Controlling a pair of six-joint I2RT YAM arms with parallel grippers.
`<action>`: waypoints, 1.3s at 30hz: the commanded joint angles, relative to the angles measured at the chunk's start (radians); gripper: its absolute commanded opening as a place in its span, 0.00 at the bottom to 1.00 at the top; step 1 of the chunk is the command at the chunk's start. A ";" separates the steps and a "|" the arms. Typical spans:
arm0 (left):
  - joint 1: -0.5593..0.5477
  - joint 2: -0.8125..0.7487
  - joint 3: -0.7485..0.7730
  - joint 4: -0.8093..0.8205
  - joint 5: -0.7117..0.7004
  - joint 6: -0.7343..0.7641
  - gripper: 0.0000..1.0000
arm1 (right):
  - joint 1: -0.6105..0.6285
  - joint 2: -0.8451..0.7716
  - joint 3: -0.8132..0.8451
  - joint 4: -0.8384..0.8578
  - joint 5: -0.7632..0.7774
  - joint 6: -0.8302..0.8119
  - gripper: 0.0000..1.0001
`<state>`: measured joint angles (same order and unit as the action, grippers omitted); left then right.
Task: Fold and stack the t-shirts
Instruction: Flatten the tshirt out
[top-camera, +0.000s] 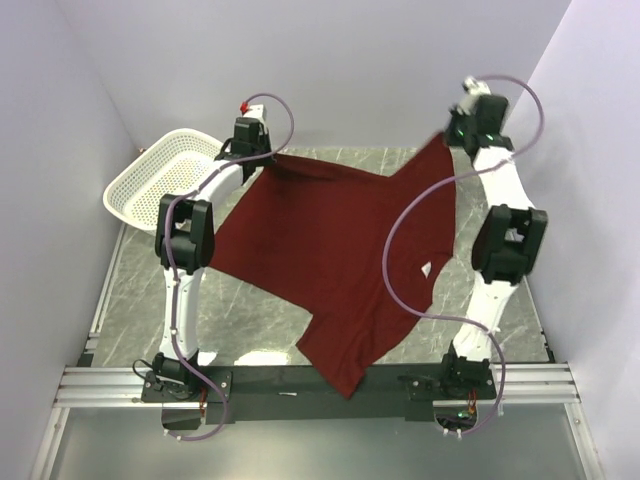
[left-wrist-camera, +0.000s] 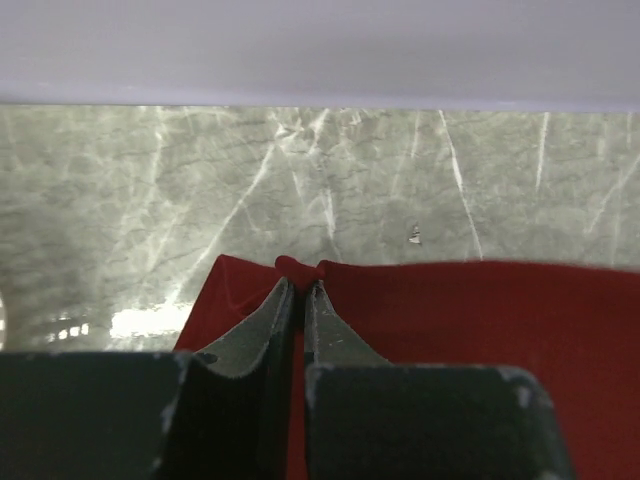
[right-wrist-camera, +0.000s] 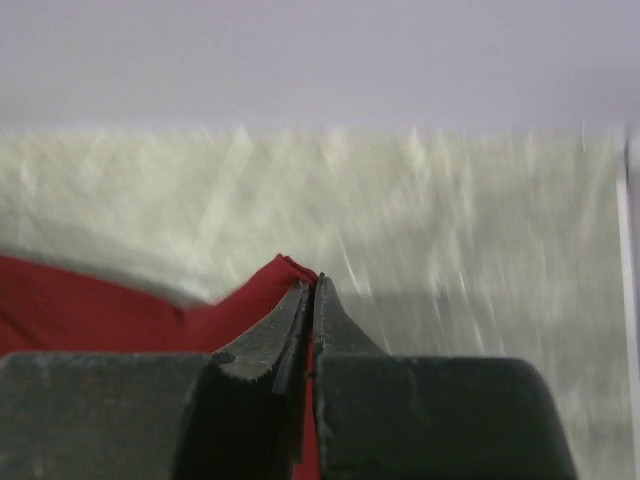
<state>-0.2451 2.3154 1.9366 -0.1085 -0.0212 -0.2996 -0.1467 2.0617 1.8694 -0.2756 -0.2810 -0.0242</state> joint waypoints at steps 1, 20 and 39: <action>0.004 -0.060 0.024 0.009 -0.046 0.042 0.00 | 0.104 0.047 0.203 -0.016 0.100 -0.010 0.00; 0.015 -0.077 0.016 0.015 -0.134 0.080 0.00 | 0.095 0.095 0.213 -0.041 0.381 -0.082 0.00; 0.030 -0.057 0.059 0.087 -0.051 0.045 0.00 | -0.039 -0.051 0.065 0.059 0.303 -0.023 0.00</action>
<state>-0.2218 2.3066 1.9713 -0.0830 -0.0753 -0.2523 -0.1680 2.0987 1.8961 -0.2958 0.0273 -0.0639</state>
